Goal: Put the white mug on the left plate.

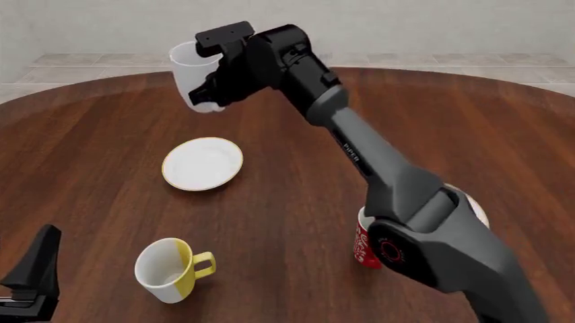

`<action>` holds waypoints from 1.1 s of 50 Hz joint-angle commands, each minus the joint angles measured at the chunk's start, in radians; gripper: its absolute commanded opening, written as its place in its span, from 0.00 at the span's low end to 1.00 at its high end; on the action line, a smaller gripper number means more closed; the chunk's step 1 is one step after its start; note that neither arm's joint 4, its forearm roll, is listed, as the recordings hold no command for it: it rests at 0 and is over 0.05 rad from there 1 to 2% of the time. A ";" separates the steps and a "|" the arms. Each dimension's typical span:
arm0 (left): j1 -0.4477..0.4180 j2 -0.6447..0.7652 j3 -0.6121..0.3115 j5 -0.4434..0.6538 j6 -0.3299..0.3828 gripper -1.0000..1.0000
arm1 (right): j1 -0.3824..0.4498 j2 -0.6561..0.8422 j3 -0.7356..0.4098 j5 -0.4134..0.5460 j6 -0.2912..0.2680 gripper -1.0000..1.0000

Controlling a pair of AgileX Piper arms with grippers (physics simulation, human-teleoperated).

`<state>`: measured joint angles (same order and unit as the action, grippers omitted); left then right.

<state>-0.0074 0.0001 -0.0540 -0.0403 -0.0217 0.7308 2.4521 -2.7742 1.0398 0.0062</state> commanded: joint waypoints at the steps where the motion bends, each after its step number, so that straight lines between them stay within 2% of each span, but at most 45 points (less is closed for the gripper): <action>1: -0.003 0.000 -0.002 0.002 0.000 1.00 | -0.036 0.052 -0.053 0.000 0.020 0.00; 7: -0.004 0.000 -0.001 0.002 0.001 1.00 | -0.053 0.066 -0.054 -0.011 0.036 0.00; 14: -0.003 0.000 -0.003 0.002 0.004 1.00 | -0.065 0.088 -0.052 -0.029 0.029 0.00; 27: 0.000 0.000 0.000 0.001 0.005 1.00 | -0.061 0.111 -0.049 -0.052 0.054 0.00; 35: 0.000 0.000 0.001 0.001 0.006 1.00 | -0.069 0.133 -0.049 -0.065 0.044 0.00; 48: 0.001 0.000 0.002 0.001 0.008 1.00 | -0.056 0.162 -0.045 -0.090 0.076 0.00; 55: 0.002 0.000 0.002 0.001 0.008 1.00 | -0.042 0.142 0.025 -0.140 0.087 0.00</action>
<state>-0.0064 0.0001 -0.0523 -0.0393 -0.0141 0.6766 2.6041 -2.7997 0.9463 0.0737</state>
